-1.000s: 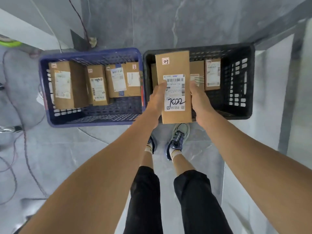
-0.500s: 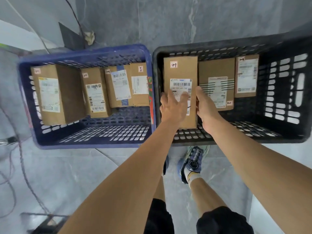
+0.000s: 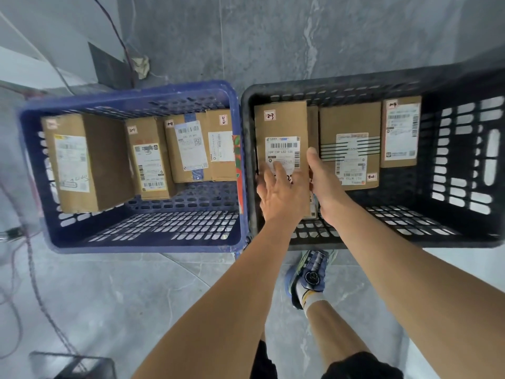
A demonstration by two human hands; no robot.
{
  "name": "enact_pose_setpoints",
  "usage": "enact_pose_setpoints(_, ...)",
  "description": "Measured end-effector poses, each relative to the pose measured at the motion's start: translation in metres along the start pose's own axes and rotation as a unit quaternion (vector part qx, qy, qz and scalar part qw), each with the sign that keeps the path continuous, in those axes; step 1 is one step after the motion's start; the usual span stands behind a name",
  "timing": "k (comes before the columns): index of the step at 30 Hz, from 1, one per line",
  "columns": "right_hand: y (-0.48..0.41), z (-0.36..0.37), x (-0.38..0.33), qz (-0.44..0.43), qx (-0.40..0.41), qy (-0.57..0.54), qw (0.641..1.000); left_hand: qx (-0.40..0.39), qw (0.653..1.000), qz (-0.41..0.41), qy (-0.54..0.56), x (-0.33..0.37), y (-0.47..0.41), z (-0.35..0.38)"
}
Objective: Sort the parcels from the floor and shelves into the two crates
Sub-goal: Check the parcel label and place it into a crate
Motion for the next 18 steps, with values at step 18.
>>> enact_pose_setpoints(18, 0.099, -0.015, -0.110, -0.111, 0.001, -0.073, 0.991, -0.097, 0.940, -0.006, 0.326, 0.051, 0.132, -0.171)
Point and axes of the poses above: each hand's wrist, its own y-axis away from the middle knuckle, its own z-axis out of the palm, x = y × z, the point moved 9 cm from there along -y, towards the middle knuckle, and after that the axes turned 14 degrees about -y, right-handed, at the moved point
